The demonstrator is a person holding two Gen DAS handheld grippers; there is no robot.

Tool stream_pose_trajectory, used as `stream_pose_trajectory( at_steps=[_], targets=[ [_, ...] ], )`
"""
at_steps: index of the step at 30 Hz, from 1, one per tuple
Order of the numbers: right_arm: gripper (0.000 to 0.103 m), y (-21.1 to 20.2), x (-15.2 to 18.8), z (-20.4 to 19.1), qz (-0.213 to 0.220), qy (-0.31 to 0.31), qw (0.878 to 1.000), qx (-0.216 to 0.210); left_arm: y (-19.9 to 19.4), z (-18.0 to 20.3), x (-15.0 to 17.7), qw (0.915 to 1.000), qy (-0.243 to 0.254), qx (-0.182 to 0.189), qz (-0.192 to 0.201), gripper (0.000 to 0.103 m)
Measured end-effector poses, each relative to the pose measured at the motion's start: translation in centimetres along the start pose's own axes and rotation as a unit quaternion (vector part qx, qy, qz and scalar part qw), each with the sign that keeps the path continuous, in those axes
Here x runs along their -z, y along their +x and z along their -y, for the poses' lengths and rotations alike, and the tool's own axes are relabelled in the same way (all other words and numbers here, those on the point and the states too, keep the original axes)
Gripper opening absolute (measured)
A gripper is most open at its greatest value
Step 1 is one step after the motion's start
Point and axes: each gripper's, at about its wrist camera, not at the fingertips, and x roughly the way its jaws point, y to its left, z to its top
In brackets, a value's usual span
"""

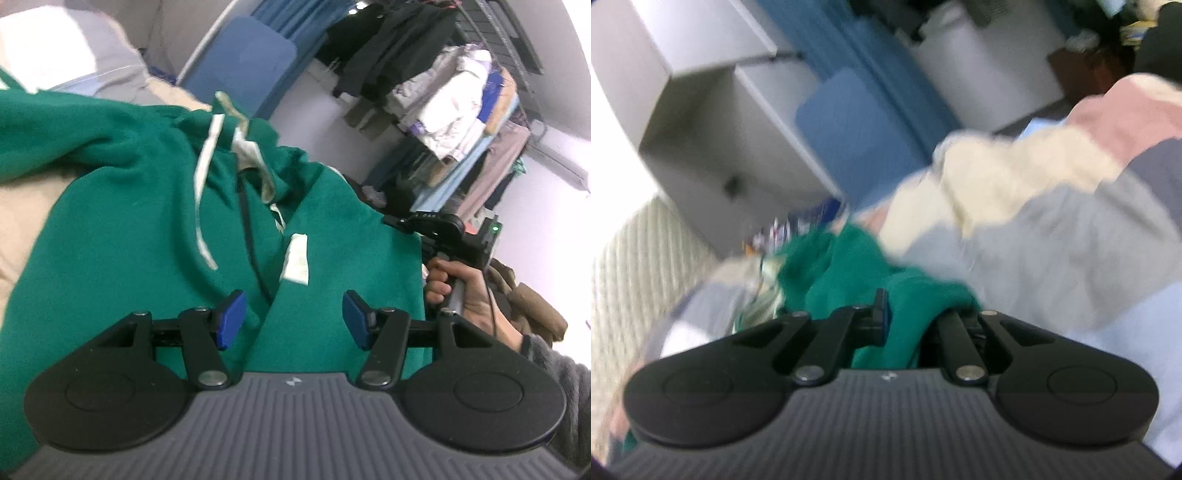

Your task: Fold large clothes

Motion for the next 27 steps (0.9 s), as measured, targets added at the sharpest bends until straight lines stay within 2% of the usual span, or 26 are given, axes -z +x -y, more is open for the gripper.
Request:
stream_pose_trajectory(
  at_steps=[3,7,9,13,16,17,18,19,20,21,27],
  targets=[
    [0.008,0.3,-0.5,2.9,0.018,0.022,0.999,0.034,0.7,0.3,0.3,0.9999,0.011,0.011,-0.004,0.063],
    [0.005,1.8,0.7,6.3,-0.002,0.042,0.997,0.064,1.8,0.5,0.6,0.9995,0.028,0.009,-0.012,0.063],
    [0.004,2.4,1.5,6.6,-0.012,0.039,0.997,0.073,2.1,0.4,0.8,0.9993,0.034,0.005,-0.016,0.063],
    [0.008,1.4,1.3,4.8,-0.010,0.020,0.997,0.075,2.5,0.5,1.2,0.9987,0.044,-0.002,-0.025,0.063],
    [0.014,0.0,1.1,3.3,-0.020,-0.004,0.997,0.078,2.3,1.0,1.3,0.9982,0.055,-0.007,-0.022,0.063],
    [0.022,-0.6,1.2,2.8,-0.023,-0.011,0.997,0.078,2.2,1.2,1.3,0.9981,0.058,-0.009,-0.021,0.063],
    [0.034,-1.2,1.3,2.2,-0.030,-0.021,0.996,0.077,2.1,1.4,1.3,0.9980,0.059,-0.010,-0.020,0.063],
    [0.039,-2.0,1.6,1.6,-0.035,-0.032,0.996,0.080,1.9,1.5,1.3,0.9979,0.061,-0.012,-0.019,0.063],
    [0.050,-2.9,1.9,0.9,-0.034,-0.047,0.995,0.086,1.8,1.7,1.4,0.9978,0.062,-0.013,-0.018,0.063],
    [0.054,-4.0,2.2,0.0,-0.031,-0.069,0.993,0.092,1.6,1.9,1.5,0.9977,0.064,-0.013,-0.018,0.063],
    [0.054,-8.6,4.1,-5.1,-0.041,-0.163,0.981,0.094,1.1,3.2,2.2,0.9953,0.089,-0.033,-0.021,0.063]
  ],
)
